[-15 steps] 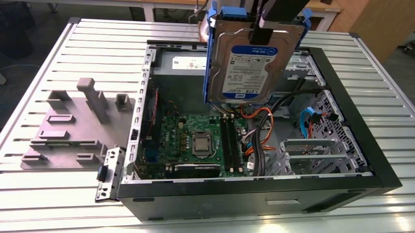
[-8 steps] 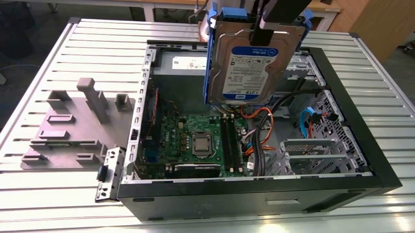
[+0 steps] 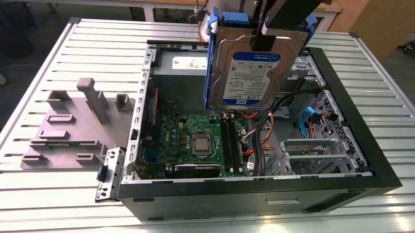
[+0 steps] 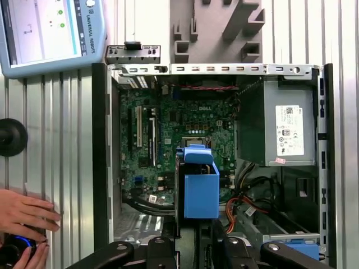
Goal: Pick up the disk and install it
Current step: 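Pick up the disk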
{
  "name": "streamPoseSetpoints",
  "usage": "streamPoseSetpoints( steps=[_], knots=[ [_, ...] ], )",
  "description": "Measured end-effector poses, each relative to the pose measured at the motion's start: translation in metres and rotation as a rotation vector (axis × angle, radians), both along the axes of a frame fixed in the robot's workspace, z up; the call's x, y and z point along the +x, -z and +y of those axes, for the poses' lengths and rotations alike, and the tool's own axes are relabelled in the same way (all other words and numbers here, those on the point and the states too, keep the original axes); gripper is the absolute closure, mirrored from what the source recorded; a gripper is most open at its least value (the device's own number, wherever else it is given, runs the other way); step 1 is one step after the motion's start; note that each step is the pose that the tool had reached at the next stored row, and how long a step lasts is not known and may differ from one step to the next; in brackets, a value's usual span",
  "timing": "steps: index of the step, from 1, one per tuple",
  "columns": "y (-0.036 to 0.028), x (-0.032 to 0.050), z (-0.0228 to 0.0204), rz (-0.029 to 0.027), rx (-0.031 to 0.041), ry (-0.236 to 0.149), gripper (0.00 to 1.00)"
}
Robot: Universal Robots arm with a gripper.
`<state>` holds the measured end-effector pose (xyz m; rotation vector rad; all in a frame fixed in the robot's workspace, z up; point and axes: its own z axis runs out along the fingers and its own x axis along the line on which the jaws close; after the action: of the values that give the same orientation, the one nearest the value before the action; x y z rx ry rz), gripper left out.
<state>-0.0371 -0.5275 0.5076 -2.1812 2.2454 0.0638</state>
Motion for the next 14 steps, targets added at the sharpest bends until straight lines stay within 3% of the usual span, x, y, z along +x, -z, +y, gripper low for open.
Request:
streamPoseSetpoints(
  steps=[7,14],
  knots=[
    [0.0000,0.0000,-0.0107,0.0000,0.0000,0.000,0.65],
    [0.0001,0.0000,-0.0133,0.0000,-0.0001,0.000,0.65]
  ],
)
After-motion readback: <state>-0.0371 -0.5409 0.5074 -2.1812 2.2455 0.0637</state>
